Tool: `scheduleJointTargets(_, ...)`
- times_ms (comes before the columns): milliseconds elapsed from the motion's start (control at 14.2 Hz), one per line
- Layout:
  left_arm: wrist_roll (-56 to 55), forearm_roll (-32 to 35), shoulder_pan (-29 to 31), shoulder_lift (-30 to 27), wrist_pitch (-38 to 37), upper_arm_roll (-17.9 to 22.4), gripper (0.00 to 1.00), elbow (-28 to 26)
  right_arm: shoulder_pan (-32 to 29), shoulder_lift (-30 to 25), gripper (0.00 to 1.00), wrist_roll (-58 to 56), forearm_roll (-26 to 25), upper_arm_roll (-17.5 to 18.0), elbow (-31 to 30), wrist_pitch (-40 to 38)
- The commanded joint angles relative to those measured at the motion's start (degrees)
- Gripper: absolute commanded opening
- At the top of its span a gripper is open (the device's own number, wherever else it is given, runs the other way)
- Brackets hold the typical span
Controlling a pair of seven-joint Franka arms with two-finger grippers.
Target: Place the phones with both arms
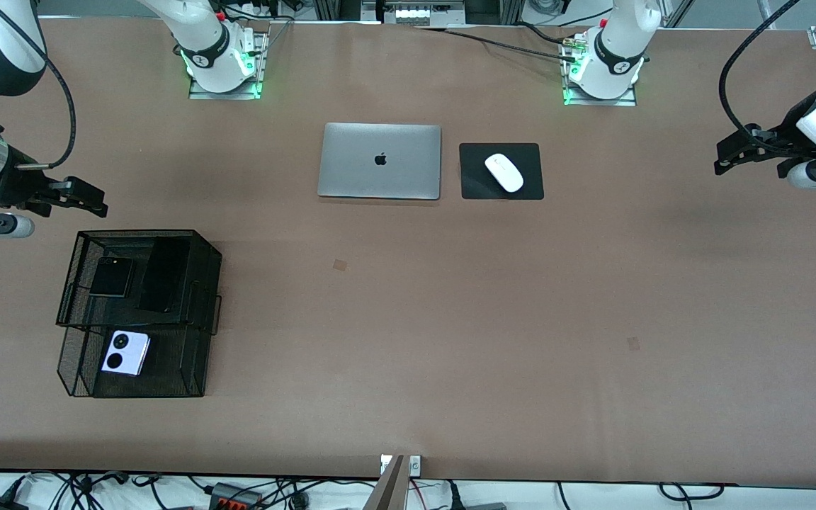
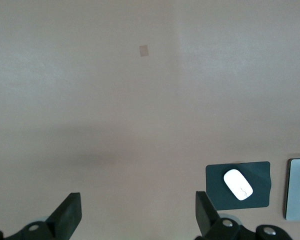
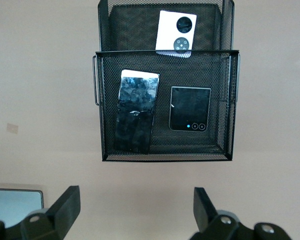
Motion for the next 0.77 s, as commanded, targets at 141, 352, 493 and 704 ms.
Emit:
scheduleJointTargets(141,0.33,0.58,-0.09,-1.52,0.1,0.15,1.0,-1.33,1.12,-0.02,1.0,-0.42,-0.49,0.1,0.88,-0.85)
scheduleJointTargets(352,0.33,0.58,-0.09,-1.52,0.1,0.15,1.0,-1.33,-2.72,-0.11,1.0,-0.15,-0.49,3.24,0.97,-0.85)
scheduleJointTargets(493,0.33,0.58,-0.09,-1.43,0.1,0.15,1.0,-1.24,-7.31,-0.2,1.0,-0.24,-0.67,7.91,0.97,-0.94)
scheduleJointTargets(704,0.33,0.58,-0.09,-1.43,0.1,0.15,1.0,-1.24,-7.49,-1.07,1.0,-0.24,-0.67,7.83,0.97,-1.29)
